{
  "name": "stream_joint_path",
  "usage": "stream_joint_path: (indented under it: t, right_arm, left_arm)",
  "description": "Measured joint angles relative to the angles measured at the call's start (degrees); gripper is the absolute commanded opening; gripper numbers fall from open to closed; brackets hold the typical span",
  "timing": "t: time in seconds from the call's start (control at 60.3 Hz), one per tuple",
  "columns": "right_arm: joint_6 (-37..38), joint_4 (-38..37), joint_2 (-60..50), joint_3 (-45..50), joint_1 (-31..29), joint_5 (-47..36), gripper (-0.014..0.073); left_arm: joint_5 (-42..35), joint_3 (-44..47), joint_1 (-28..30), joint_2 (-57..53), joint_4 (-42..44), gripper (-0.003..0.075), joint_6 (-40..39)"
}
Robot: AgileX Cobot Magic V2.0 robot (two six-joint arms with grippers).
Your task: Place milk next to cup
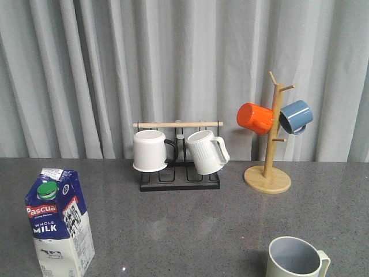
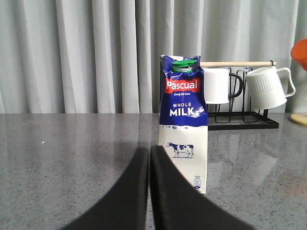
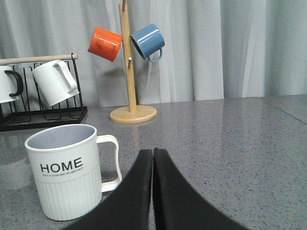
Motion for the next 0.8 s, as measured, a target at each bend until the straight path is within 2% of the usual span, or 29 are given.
stream_joint_path:
  t: [0.414, 0.58, 0.796]
  right_arm:
    - [0.0, 0.0, 0.0, 0.0, 0.0, -0.1, -0.0005]
    - [0.7, 1.1, 0.0, 0.0, 0.0, -2.6, -0.0005]
    - [2.8, 5.9, 0.0, 0.0, 0.0, -5.3, -0.0005]
  left_arm:
    - [0.0, 0.0, 0.0, 0.0, 0.0, -0.0006, 0.0]
    - [0.0, 0.0, 0.0, 0.0, 0.0, -0.0006, -0.1]
    - [-0.8, 0.0, 0.0, 0.0, 0.0, -0.0006, -8.9]
